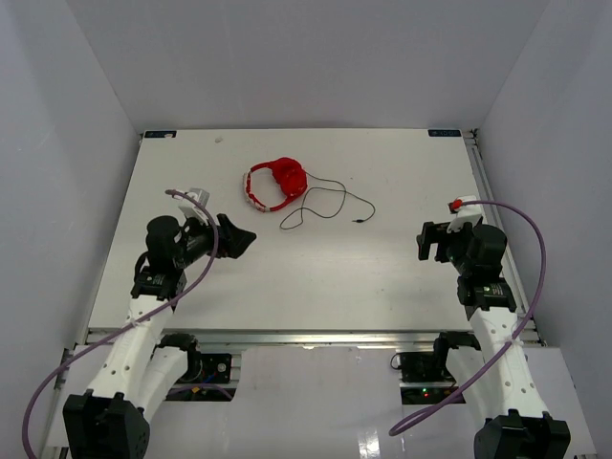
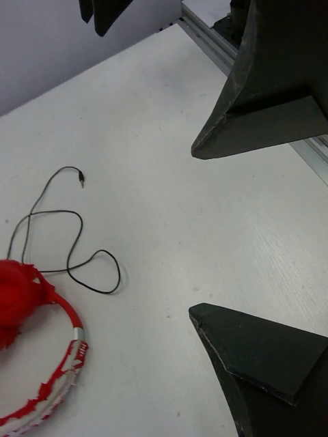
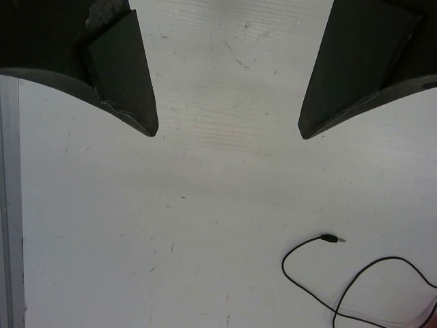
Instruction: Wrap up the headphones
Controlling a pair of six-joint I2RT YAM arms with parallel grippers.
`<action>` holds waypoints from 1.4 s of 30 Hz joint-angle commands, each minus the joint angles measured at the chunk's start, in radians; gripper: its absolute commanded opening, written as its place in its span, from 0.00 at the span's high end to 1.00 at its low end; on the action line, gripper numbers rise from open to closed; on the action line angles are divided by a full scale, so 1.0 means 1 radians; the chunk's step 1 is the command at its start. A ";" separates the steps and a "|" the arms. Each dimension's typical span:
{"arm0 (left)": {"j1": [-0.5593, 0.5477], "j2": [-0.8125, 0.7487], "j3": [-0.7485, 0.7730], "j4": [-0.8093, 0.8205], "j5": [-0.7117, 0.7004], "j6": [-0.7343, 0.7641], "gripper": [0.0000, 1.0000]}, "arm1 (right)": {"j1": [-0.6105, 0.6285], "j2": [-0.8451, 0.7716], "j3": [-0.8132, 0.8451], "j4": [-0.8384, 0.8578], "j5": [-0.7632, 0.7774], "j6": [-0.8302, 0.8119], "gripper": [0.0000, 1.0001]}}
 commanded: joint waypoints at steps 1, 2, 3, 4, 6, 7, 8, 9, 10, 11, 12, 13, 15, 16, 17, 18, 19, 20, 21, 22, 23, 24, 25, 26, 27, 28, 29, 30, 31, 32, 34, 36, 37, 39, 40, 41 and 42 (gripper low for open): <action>0.004 0.069 0.047 0.029 -0.049 -0.008 0.02 | -0.004 0.003 0.026 0.043 -0.134 -0.066 0.10; 0.003 0.107 0.074 0.010 -0.079 -0.012 0.02 | -0.004 0.011 0.036 -0.006 -0.263 -0.178 0.10; 0.003 0.156 0.116 -0.015 -0.129 -0.021 0.02 | -0.004 0.025 0.058 -0.100 -0.450 -0.360 0.10; 0.004 0.228 0.143 -0.034 -0.168 -0.031 0.02 | -0.004 0.044 0.080 -0.185 -0.596 -0.504 0.10; 0.005 0.357 0.203 -0.065 -0.210 -0.043 0.02 | -0.003 0.086 0.107 -0.267 -0.774 -0.624 0.10; 0.005 0.403 0.244 -0.082 -0.215 -0.044 0.02 | -0.003 0.104 0.112 -0.276 -0.808 -0.639 0.10; 0.005 0.453 0.289 -0.099 -0.215 -0.044 0.02 | -0.004 0.117 0.113 -0.279 -0.823 -0.651 0.10; 0.005 0.550 0.330 -0.115 -0.212 -0.042 0.02 | -0.004 0.121 0.109 -0.275 -0.811 -0.661 0.10; 0.005 0.621 0.366 -0.128 -0.214 -0.040 0.02 | -0.004 0.121 0.103 -0.271 -0.790 -0.666 0.10; 0.005 0.678 0.405 -0.140 -0.219 -0.039 0.02 | -0.004 0.120 0.096 -0.267 -0.766 -0.666 0.10; 0.006 0.755 0.464 -0.150 -0.225 -0.040 0.02 | -0.004 0.121 0.092 -0.264 -0.752 -0.665 0.10; 0.005 0.825 0.520 -0.163 -0.235 -0.040 0.02 | -0.005 0.122 0.087 -0.268 -0.752 -0.663 0.10; 0.003 0.925 0.655 -0.204 -0.280 -0.048 0.07 | -0.008 0.119 0.082 -0.274 -0.750 -0.664 0.10; 0.003 0.981 0.709 -0.224 -0.299 -0.056 0.09 | -0.008 0.117 0.083 -0.272 -0.746 -0.665 0.10; 0.003 1.053 0.757 -0.238 -0.311 -0.059 0.10 | -0.008 0.117 0.083 -0.272 -0.745 -0.666 0.10; 0.002 1.119 0.806 -0.252 -0.320 -0.058 0.12 | -0.008 0.122 0.084 -0.272 -0.743 -0.667 0.10; -0.001 1.167 0.857 -0.268 -0.333 -0.056 0.14 | -0.008 0.127 0.086 -0.272 -0.741 -0.666 0.10; -0.006 1.201 0.895 -0.283 -0.348 -0.053 0.15 | -0.008 0.128 0.088 -0.273 -0.739 -0.666 0.10; -0.014 1.229 0.937 -0.303 -0.378 -0.053 0.15 | -0.008 0.129 0.090 -0.274 -0.736 -0.665 0.10; -0.023 1.255 0.976 -0.325 -0.413 -0.054 0.15 | -0.008 0.129 0.091 -0.274 -0.732 -0.665 0.10; -0.028 1.293 0.995 -0.335 -0.426 -0.055 0.16 | -0.008 0.129 0.092 -0.273 -0.732 -0.663 0.10; -0.038 1.312 1.020 -0.345 -0.445 -0.058 0.18 | -0.008 0.126 0.093 -0.273 -0.731 -0.663 0.10; -0.046 1.333 1.043 -0.356 -0.467 -0.060 0.20 | -0.008 0.124 0.094 -0.273 -0.731 -0.662 0.10; -0.051 1.365 1.056 -0.372 -0.504 -0.067 0.20 | -0.008 0.124 0.095 -0.273 -0.729 -0.659 0.10; -0.061 1.392 1.078 -0.380 -0.517 -0.071 0.20 | -0.008 0.124 0.096 -0.273 -0.729 -0.657 0.10; -0.069 1.408 1.089 -0.381 -0.527 -0.080 0.21 | -0.008 0.124 0.096 -0.273 -0.728 -0.656 0.10; -0.077 1.418 1.094 -0.380 -0.535 -0.091 0.23 | -0.008 0.123 0.095 -0.273 -0.726 -0.656 0.10; -0.082 1.430 1.099 -0.378 -0.538 -0.102 0.25 | -0.008 0.123 0.094 -0.273 -0.725 -0.656 0.10; -0.085 1.439 1.103 -0.378 -0.539 -0.111 0.28 | -0.008 0.124 0.094 -0.273 -0.723 -0.655 0.10; -0.089 1.445 1.103 -0.378 -0.545 -0.117 0.31 | -0.008 0.125 0.094 -0.273 -0.721 -0.654 0.10; -0.098 1.446 1.090 -0.378 -0.581 -0.131 0.35 | -0.008 0.123 0.094 -0.273 -0.715 -0.654 0.10; -0.109 1.428 1.057 -0.371 -0.603 -0.132 0.35 | -0.008 0.122 0.093 -0.272 -0.709 -0.652 0.10; -0.114 1.418 1.035 -0.365 -0.616 -0.132 0.36 | -0.008 0.121 0.092 -0.272 -0.707 -0.651 0.10; -0.123 1.402 0.994 -0.350 -0.649 -0.126 0.44 | -0.008 0.124 0.094 -0.271 -0.706 -0.650 0.10; -0.129 1.394 0.981 -0.344 -0.663 -0.121 0.49 | -0.009 0.126 0.094 -0.270 -0.706 -0.649 0.10; -0.129 1.387 0.976 -0.337 -0.671 -0.120 0.53 | -0.010 0.127 0.094 -0.271 -0.706 -0.647 0.10; -0.129 1.375 0.969 -0.332 -0.676 -0.119 0.66 | -0.010 0.128 0.092 -0.272 -0.707 -0.647 0.10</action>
